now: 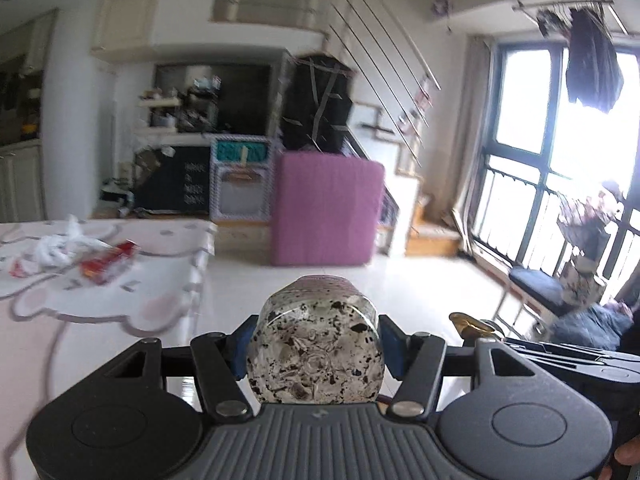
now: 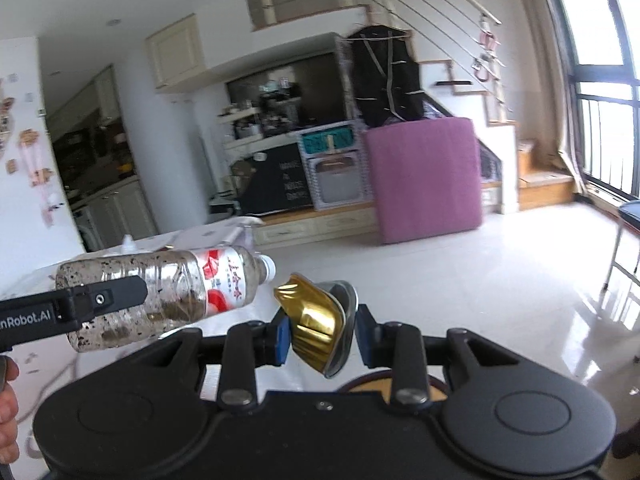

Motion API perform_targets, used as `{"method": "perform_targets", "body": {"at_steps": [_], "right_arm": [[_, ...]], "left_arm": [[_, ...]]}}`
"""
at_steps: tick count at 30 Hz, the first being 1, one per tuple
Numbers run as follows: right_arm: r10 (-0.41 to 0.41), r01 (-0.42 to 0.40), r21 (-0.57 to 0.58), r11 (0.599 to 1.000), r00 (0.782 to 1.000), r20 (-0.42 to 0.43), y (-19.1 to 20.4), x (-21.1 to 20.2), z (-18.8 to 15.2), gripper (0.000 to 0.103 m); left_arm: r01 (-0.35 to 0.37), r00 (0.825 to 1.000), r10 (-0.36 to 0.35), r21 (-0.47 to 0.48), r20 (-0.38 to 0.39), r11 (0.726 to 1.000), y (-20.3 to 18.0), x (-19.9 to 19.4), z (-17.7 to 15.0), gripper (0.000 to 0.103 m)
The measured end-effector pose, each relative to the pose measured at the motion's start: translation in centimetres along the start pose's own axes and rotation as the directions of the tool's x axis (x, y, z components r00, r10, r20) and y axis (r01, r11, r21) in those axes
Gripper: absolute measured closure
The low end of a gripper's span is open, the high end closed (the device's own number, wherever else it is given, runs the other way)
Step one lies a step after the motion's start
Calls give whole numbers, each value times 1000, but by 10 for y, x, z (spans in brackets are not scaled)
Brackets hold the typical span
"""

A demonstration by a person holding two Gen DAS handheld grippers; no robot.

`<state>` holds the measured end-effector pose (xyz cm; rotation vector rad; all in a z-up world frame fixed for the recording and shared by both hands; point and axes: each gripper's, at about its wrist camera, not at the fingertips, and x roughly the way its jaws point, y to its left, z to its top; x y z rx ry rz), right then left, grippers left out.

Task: Collect trash
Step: 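Lower the dirty bottle into the basket with the left tool while the right tool lowers the gold wrapper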

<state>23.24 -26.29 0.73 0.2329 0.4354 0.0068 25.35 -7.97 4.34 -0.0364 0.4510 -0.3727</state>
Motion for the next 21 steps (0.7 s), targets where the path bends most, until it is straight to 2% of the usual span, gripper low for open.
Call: {"method": "perform_targets", "body": {"at_steps": [5, 10, 16, 19, 21], "right_arm": [[-59, 60, 28, 998, 998, -38, -30, 12, -5, 69], [-98, 102, 40, 994, 991, -91, -52, 25, -15, 69], [-140, 153, 49, 987, 969, -201, -79, 55, -27, 69], [-146, 168, 55, 984, 950, -277, -92, 76, -38, 69], [-146, 175, 60, 983, 932, -333, -99, 92, -46, 69]], "left_arm": [[52, 994, -50, 23, -96, 998, -15, 41, -9, 42], [91, 971, -82, 28, -226, 995, -23, 87, -26, 42], [111, 924, -91, 32, -372, 993, -24, 142, -45, 42], [119, 892, -72, 78, -446, 990, -25, 173, -54, 42], [134, 863, -62, 109, -501, 985, -26, 195, -60, 42]]}}
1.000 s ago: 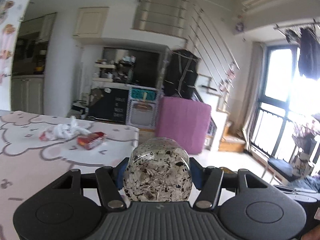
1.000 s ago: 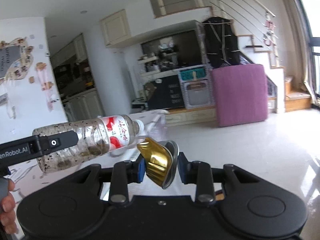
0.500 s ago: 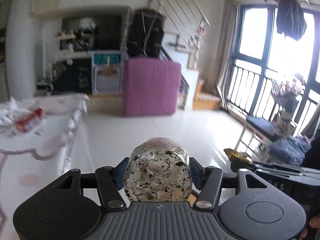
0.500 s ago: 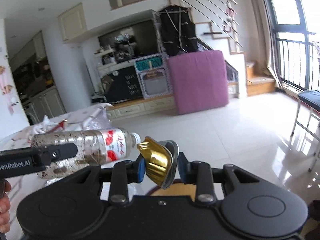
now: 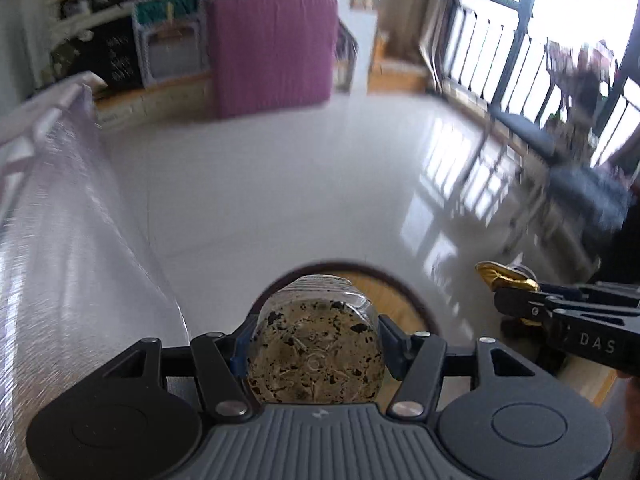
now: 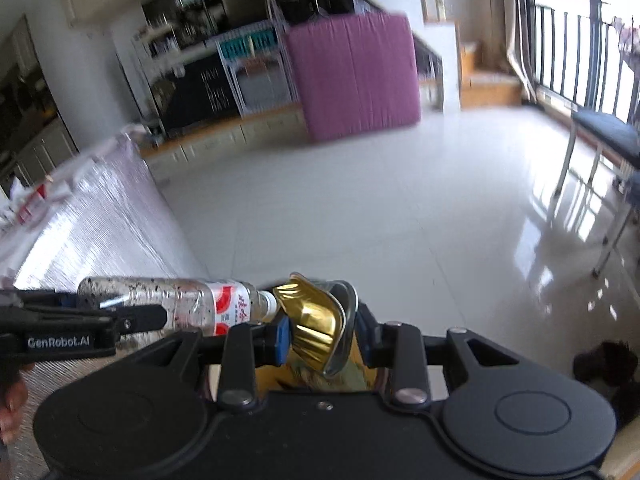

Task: Collect trash
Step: 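Lower the dirty bottle into the basket with the left tool while the right tool lowers the gold wrapper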

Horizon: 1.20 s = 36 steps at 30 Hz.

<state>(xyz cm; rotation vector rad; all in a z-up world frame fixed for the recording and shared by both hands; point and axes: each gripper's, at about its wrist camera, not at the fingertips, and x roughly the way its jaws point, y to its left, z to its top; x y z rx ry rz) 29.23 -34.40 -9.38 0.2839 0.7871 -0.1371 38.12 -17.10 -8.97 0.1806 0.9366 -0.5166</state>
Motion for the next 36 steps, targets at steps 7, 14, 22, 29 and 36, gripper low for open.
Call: {"method": "perform_targets", "body": {"at_steps": [7, 14, 22, 29, 36], "right_arm": [[3, -6, -19, 1000, 992, -127, 3, 47, -3, 69], [-2, 0, -15, 1000, 983, -182, -8, 71, -5, 69], [1, -11, -37, 999, 963, -271, -18, 96, -13, 69], [34, -101, -150, 984, 917, -397, 9, 120, -32, 69], [135, -231, -146, 962, 866, -482, 37, 141, -40, 69]], "left_arm": [[22, 982, 1, 119, -191, 993, -3, 67, 3, 42], [42, 977, -4, 172, -211, 984, -14, 110, -6, 42], [45, 977, -17, 127, -210, 991, -5, 164, -4, 41], [6, 962, 12, 67, -272, 998, 12, 197, -12, 41], [29, 955, -15, 45, -297, 999, 7, 232, -17, 41]]}}
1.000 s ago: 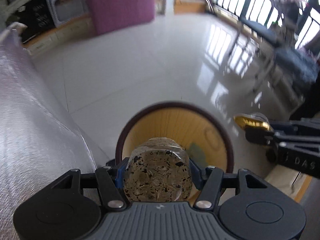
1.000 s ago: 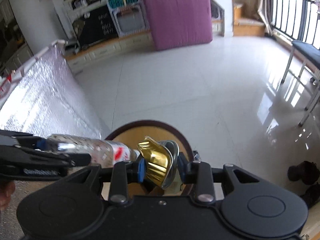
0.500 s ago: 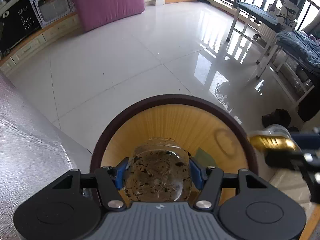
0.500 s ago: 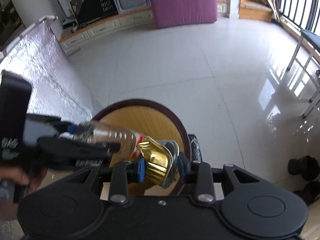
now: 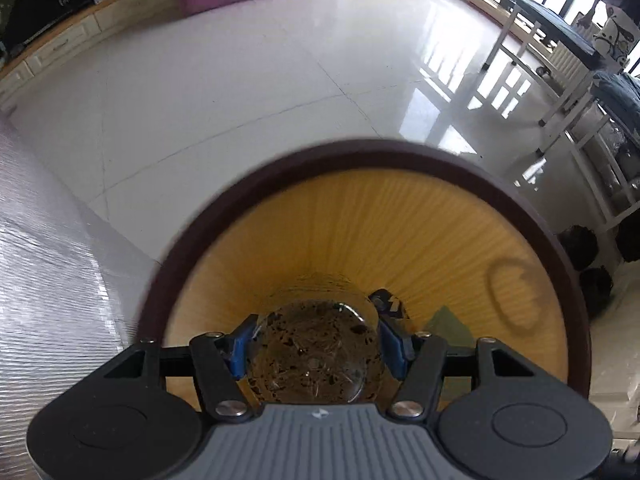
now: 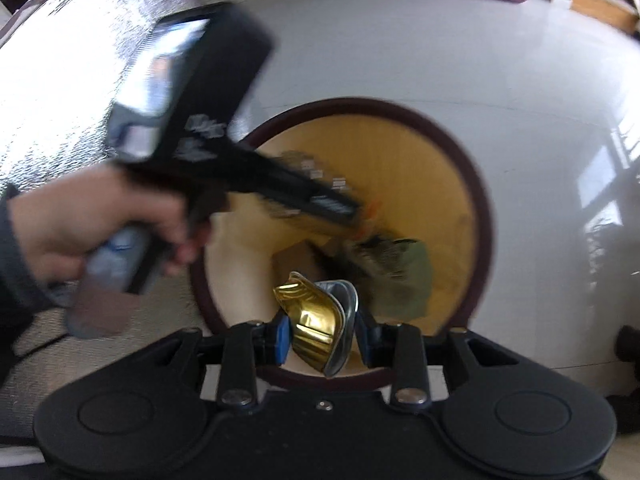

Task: Collect trash
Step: 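Lower the dirty bottle into the basket with the left tool while the right tool lowers the gold wrapper, then open the left tool to drop the bottle while the right tool releases the gold wrapper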

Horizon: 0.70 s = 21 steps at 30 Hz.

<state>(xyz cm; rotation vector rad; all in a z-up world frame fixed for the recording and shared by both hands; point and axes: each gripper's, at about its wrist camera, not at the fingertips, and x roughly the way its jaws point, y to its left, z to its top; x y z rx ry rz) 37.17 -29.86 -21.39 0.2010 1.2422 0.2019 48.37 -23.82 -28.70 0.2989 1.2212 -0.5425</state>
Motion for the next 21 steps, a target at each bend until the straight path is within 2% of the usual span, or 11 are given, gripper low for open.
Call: {"method": "perform_targets", "body": {"at_steps": [4, 8, 10, 11, 21], "right_arm": [[41, -41, 0, 999, 998, -50, 1, 20, 3, 69], [54, -49, 51, 997, 993, -102, 0, 39, 5, 68], [36, -27, 86, 996, 993, -116, -3, 42, 5, 54], [29, -19, 92, 996, 994, -108, -4, 40, 5, 49], [18, -10, 116, 993, 998, -68, -16, 22, 3, 49]], "left_arm": [[-10, 999, 12, 57, -34, 998, -9, 16, -3, 41], [4, 999, -1, 57, -40, 998, -7, 22, 2, 41], [3, 999, 0, 63, -42, 998, -7, 24, 2, 41], [0, 999, 3, 68, -43, 998, -9, 24, 1, 41], [-26, 998, 30, 82, -53, 996, -14, 35, 3, 41]]}}
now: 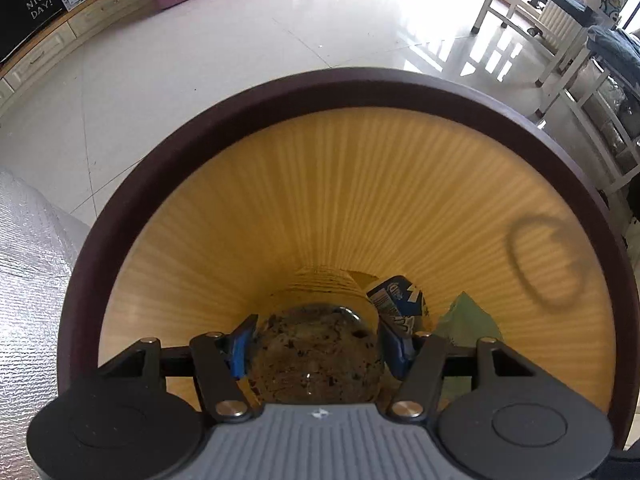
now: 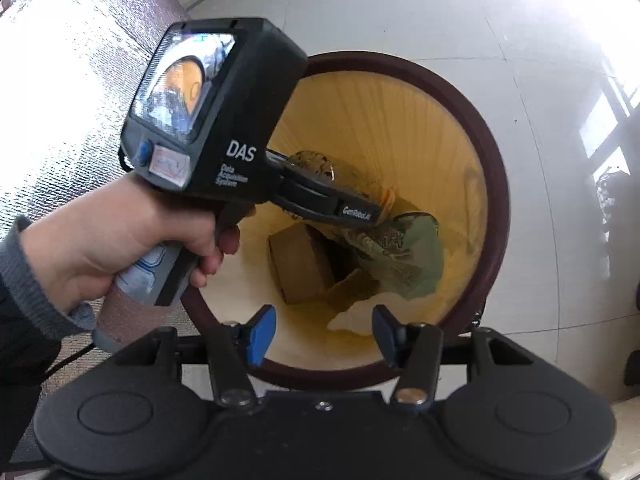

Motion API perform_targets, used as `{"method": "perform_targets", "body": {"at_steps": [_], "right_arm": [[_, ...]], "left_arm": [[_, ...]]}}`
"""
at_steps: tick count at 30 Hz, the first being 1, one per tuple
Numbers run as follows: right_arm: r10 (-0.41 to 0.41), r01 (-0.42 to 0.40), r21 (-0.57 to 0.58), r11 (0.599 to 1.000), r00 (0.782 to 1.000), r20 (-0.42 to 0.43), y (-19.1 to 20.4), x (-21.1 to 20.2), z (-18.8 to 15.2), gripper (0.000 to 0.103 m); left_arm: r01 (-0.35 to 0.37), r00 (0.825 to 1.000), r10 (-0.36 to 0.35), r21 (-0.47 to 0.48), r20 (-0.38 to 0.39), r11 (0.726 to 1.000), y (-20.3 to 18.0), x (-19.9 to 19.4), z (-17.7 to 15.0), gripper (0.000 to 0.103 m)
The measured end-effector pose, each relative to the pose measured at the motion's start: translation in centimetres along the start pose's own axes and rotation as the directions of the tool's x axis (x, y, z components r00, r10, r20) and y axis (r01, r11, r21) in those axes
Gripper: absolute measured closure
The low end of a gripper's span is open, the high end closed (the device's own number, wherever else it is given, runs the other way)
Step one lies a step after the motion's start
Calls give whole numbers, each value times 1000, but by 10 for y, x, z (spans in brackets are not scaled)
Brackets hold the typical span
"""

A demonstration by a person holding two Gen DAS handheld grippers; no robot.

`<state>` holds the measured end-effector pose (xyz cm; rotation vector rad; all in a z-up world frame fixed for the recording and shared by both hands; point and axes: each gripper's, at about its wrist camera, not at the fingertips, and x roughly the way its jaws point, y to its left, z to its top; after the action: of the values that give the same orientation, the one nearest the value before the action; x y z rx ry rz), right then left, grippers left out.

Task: Collect trash
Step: 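Open the left tool to drop the bottle while the right tool releases the gold wrapper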

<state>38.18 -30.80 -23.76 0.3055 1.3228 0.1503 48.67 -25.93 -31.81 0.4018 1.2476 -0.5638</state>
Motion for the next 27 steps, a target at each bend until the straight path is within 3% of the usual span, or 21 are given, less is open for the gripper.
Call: {"method": "perform_targets", "body": {"at_steps": [7, 10, 13, 27], "right_arm": [[-20, 20, 5, 1000, 1000, -7, -4, 5, -5, 49], [-26, 26, 8, 1000, 1000, 7, -7, 2, -7, 49], [-32, 31, 8, 999, 999, 27, -8, -4, -9, 49], [-90, 85, 39, 996, 986, 143, -10, -44, -19, 49]], "left_arm": [[1, 1000, -1, -66, 5, 998, 9, -6, 5, 38], [55, 998, -51, -117, 37, 992, 16, -24, 7, 17], [62, 996, -53, -123, 73, 991, 11, -45, 8, 8], [0, 994, 18, -165, 105, 986, 15, -122, -28, 1]]}}
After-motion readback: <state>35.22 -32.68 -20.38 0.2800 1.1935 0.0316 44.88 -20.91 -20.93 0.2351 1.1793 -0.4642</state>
